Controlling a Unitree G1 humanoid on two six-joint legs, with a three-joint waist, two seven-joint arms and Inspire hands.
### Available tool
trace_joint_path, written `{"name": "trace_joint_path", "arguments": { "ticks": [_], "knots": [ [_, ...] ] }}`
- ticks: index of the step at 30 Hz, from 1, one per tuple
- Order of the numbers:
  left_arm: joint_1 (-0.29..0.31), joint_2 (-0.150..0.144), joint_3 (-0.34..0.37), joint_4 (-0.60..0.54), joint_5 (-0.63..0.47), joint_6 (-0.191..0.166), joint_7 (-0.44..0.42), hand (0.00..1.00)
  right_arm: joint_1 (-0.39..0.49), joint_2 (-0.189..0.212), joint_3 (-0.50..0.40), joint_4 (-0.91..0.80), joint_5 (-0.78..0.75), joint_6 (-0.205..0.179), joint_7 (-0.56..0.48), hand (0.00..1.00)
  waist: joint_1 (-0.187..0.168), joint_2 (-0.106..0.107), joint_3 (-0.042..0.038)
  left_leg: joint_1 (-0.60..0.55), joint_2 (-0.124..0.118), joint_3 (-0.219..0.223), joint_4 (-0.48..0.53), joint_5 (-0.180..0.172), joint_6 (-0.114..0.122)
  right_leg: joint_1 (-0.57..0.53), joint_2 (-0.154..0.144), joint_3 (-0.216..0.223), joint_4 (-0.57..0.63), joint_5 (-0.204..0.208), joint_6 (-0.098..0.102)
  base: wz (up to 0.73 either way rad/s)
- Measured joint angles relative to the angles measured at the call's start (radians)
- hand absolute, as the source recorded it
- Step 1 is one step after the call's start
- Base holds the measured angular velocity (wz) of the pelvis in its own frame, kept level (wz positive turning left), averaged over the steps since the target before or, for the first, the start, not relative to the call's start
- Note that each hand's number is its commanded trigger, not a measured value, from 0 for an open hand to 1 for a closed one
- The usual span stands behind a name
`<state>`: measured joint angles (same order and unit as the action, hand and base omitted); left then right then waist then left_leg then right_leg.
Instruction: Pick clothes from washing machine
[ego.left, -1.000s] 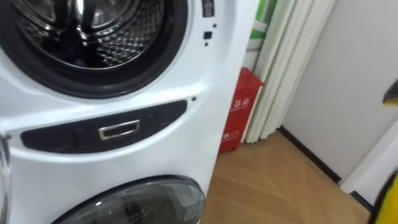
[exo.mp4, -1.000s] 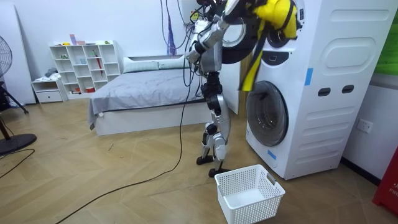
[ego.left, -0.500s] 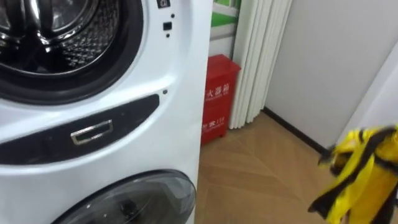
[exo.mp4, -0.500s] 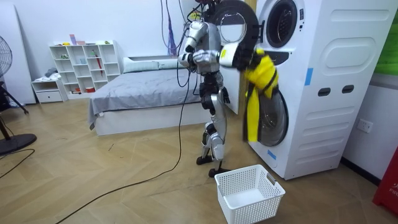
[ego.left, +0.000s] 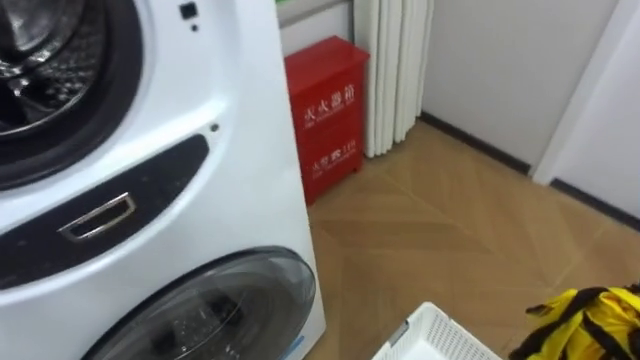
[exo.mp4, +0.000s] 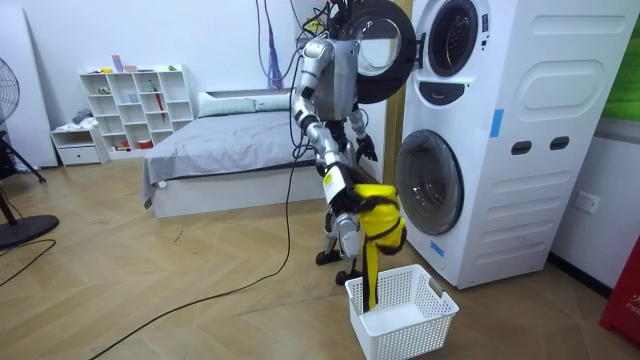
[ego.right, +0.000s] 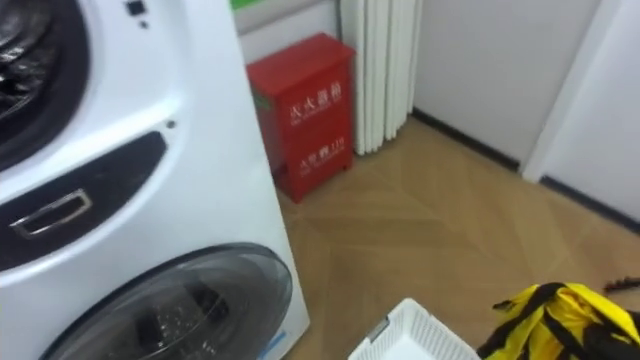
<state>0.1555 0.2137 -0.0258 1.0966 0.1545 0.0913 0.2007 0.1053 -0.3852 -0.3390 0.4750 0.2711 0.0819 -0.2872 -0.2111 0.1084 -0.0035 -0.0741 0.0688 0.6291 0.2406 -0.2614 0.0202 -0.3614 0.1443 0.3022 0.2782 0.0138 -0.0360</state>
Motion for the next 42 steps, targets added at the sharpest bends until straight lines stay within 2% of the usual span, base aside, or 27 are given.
{"name": "trace_joint_path", "arguments": {
  "ticks": [2, 3, 4, 5, 6, 11, 12, 15, 16, 19, 23, 24, 29, 35, 36, 37, 42],
  "knots": [
    [-0.006, 0.0, -0.004, -0.018, -0.01, -0.011, -0.001, 0.0, -0.011, 0.0, 0.008, 0.04, 0.002, -0.008, -0.009, 1.0, -0.003, 0.018, -0.0015, -0.019, -0.004, -0.002, -0.003, 0.001, 0.001, -0.024, -0.001, -0.001, 0.006, 0.0, -0.001, -0.02],
    [-0.01, 0.0, -0.019, -0.024, -0.023, -0.017, -0.005, 0.0, -0.015, 0.0, 0.011, 0.062, 0.01, -0.02, -0.021, 1.0, -0.003, 0.03, 0.0023, -0.023, -0.007, -0.001, -0.004, 0.001, 0.001, -0.032, 0.0, 0.0, 0.016, -0.004, 0.0, -0.06],
    [-0.012, 0.0, -0.029, -0.024, -0.036, -0.024, -0.017, 0.0, -0.016, 0.0, 0.014, 0.077, 0.013, -0.031, -0.033, 1.0, -0.003, 0.043, 0.0015, -0.028, -0.009, -0.001, -0.006, 0.001, 0.001, -0.043, 0.002, 0.0, 0.024, -0.008, 0.001, -0.08],
    [-0.012, 0.0, -0.033, -0.023, -0.042, -0.03, -0.019, 0.0, -0.016, 0.0, 0.018, 0.09, 0.017, -0.042, -0.037, 1.0, -0.003, 0.047, 0.0025, -0.029, -0.01, -0.001, -0.007, 0.001, 0.001, -0.047, 0.003, 0.001, 0.03, -0.011, 0.003, -0.06],
    [-0.012, 0.0, -0.037, -0.023, -0.048, -0.036, -0.02, 0.0, -0.017, 0.0, 0.025, 0.128, 0.021, -0.065, -0.045, 1.0, -0.005, 0.052, -0.0006, -0.036, -0.011, -0.002, -0.007, 0.001, 0.001, -0.058, 0.004, 0.004, 0.042, -0.019, 0.002, 0.0],
    [-0.01, -0.001, -0.067, -0.016, -0.092, -0.059, -0.038, 0.0, -0.03, -0.001, 0.04, 0.223, 0.022, -0.083, -0.062, 1.0, -0.007, 0.069, -0.0011, -0.065, -0.016, -0.002, -0.009, 0.001, 0.001, -0.101, 0.005, 0.004, 0.069, -0.032, 0.0, 0.0],
    [-0.01, -0.002, -0.078, -0.016, -0.106, -0.06, -0.042, 0.0, -0.032, -0.005, 0.04, 0.232, 0.021, -0.084, -0.066, 1.0, -0.007, 0.079, -0.0032, -0.074, -0.016, -0.008, -0.01, 0.001, 0.001, -0.108, 0.004, -0.002, 0.067, -0.032, 0.0, 0.0],
    [-0.017, -0.003, -0.102, -0.015, -0.108, -0.069, -0.049, 0.0, -0.068, -0.011, 0.044, 0.265, 0.021, -0.11, -0.081, 1.0, -0.007, 0.098, -0.0004, -0.078, -0.03, -0.008, -0.032, 0.012, 0.005, -0.128, 0.001, 0.0, 0.087, -0.039, -0.004, 0.01],
    [-0.025, -0.003, -0.115, -0.016, -0.108, -0.071, -0.051, 0.0, -0.082, -0.015, 0.044, 0.276, 0.021, -0.118, -0.084, 1.0, -0.007, 0.105, 0.003, -0.076, -0.039, -0.009, -0.037, 0.014, 0.006, -0.137, -0.002, 0.0, 0.106, -0.05, -0.006, 0.07],
    [-0.043, -0.003, -0.129, -0.017, -0.108, -0.076, -0.052, 0.0, -0.117, -0.018, 0.052, 0.298, 0.017, -0.133, -0.085, 1.0, -0.006, 0.113, 0.0028, -0.083, -0.055, -0.018, -0.04, 0.014, 0.007, -0.165, -0.01, 0.001, 0.154, -0.079, -0.004, 0.08],
    [-0.053, -0.005, -0.137, -0.018, -0.103, -0.086, -0.052, 0.0, -0.129, -0.022, 0.052, 0.299, 0.005, -0.138, -0.092, 1.0, -0.006, 0.115, 0.0028, -0.1, -0.071, -0.047, -0.041, 0.017, 0.015, -0.187, -0.017, 0.003, 0.183, -0.096, -0.001, 0.14],
    [-0.053, -0.005, -0.137, -0.019, -0.103, -0.088, -0.052, 0.0, -0.129, -0.024, 0.052, 0.299, -0.005, -0.138, -0.094, 1.0, -0.007, 0.114, 0.0031, -0.105, -0.081, -0.058, -0.042, 0.018, 0.017, -0.194, -0.019, 0.003, 0.193, -0.103, 0.001, 0.14],
    [-0.045, -0.005, -0.138, -0.025, -0.104, -0.089, -0.052, 0.0, -0.124, -0.025, 0.087, 0.299, -0.005, -0.146, -0.094, 1.0, -0.001, 0.113, 0.0041, -0.114, -0.083, -0.059, -0.043, 0.018, 0.018, -0.21, -0.02, 0.003, 0.208, -0.112, 0.0, 0.02],
    [-0.043, -0.005, -0.143, -0.031, -0.11, -0.107, -0.052, 0.0, -0.127, -0.025, 0.126, 0.297, 0.018, -0.159, -0.092, 1.0, 0.005, 0.113, 0.0038, -0.114, -0.082, -0.06, -0.043, 0.018, 0.017, -0.211, -0.02, -0.005, 0.206, -0.112, -0.004, 0.0],
    [-0.043, -0.005, -0.144, -0.031, -0.112, -0.116, -0.054, 0.0, -0.127, -0.025, 0.134, 0.296, 0.019, -0.16, -0.089, 0.71, 0.008, 0.113, 0.0039, -0.114, -0.082, -0.06, -0.043, 0.018, 0.017, -0.211, -0.023, -0.016, 0.206, -0.112, -0.006, 0.0],
    [-0.043, -0.005, -0.144, -0.032, -0.113, -0.123, -0.055, 0.0, -0.127, -0.025, 0.137, 0.296, 0.019, -0.16, -0.088, 0.0, 0.012, 0.113, 0.0039, -0.114, -0.082, -0.063, -0.043, 0.018, 0.017, -0.211, -0.026, -0.02, 0.206, -0.112, -0.007, 0.04],
    [-0.04, -0.005, -0.144, -0.045, -0.119, -0.126, -0.058, 0.0, -0.13, -0.026, 0.149, 0.29, 0.017, -0.167, -0.089, 0.0, 0.026, 0.112, 0.0035, -0.121, -0.081, -0.084, -0.043, 0.02, 0.018, -0.211, -0.037, -0.041, 0.205, -0.115, -0.008, 0.13]
  ]
}}
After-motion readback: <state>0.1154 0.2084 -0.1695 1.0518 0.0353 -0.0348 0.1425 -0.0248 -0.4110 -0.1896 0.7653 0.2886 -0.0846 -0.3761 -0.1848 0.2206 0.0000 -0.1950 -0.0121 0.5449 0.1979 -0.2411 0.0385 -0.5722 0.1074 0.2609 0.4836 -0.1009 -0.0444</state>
